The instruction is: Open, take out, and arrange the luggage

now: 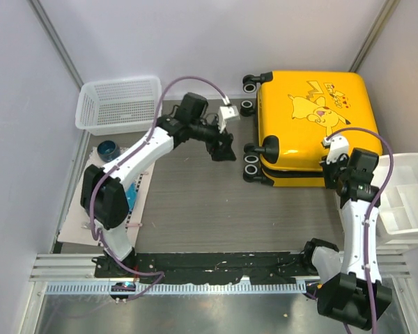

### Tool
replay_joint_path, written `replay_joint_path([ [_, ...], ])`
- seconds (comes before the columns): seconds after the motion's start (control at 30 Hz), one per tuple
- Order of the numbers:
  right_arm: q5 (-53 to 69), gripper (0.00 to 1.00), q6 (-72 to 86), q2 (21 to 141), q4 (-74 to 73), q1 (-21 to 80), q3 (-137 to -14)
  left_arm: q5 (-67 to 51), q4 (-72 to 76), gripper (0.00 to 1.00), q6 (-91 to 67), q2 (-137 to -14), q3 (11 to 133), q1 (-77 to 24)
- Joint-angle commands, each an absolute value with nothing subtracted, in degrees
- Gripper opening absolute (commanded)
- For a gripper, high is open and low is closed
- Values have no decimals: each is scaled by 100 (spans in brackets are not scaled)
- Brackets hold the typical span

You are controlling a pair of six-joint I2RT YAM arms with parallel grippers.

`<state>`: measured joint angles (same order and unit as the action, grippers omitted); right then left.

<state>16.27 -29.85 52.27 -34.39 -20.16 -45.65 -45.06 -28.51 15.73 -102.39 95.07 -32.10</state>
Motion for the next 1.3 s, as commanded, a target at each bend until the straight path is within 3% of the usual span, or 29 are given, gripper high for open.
replay_joint_path([
  [0.0, 1934, 9, -3120, 4992, -3657, -1951, -4132, -4272, -3217, 78, 1995, -10186, 9360, -3673],
  [0.23, 1433, 6, -2742, 5659, -2094, -1854, -3446, -3735, -3050, 80, 2012, -10546, 9703, -3867],
  [0.27, 1311, 7, -2655, 5765, -1648, -1854, -3428, -3735, -3059, 89, 2074, -10712, 9825, -3885],
  [0.37, 1187, 9, -2488, 6186, -795, -1854, -3392, -3674, -3181, 91, 2408, -11037, 10159, -4051],
  [0.63, 1301, 10, -2373, 6601, -650, -1854, -3823, -3850, -2761, 83, 1917, -11724, 10837, -4157],
  [0.87, 1265, 17, -2250, 6733, -658, -1846, -3981, -3885, -2496, 77, 1846, -11961, 11004, -4201],
  [0.9, 1344, 19, -2267, 6663, -746, -1854, -4016, -3911, -2479, 74, 1802, -11979, 11030, -4201],
  [1.0, 1809, 34, -2408, 6049, -1290, -1854, -4060, -4104, -2391, 54, 1556, -11997, 11118, -4219],
  [1.03, 1898, 43, -2391, 5873, -1553, -1846, -4087, -4252, -2373, 39, 1495, -11980, 11109, -4219],
  [1.07, 2125, 48, -2330, 5723, -1730, -1854, -4139, -4324, -2347, 31, 1416, -11919, 11101, -4236],
  [1.13, 2424, 54, -2216, 5275, -2221, -1846, -4437, -4438, -2277, 9, 1293, -11848, 11048, -4236],
  [1.17, 2652, 55, -1989, 5126, -2354, -1854, -4639, -4447, -2189, 2, 1170, -11769, 11030, -4236],
  [1.27, 2917, 55, -1855, 4668, -2855, -1854, -4816, -4500, -2004, 0, 1002, -11646, 11004, -4236],
])
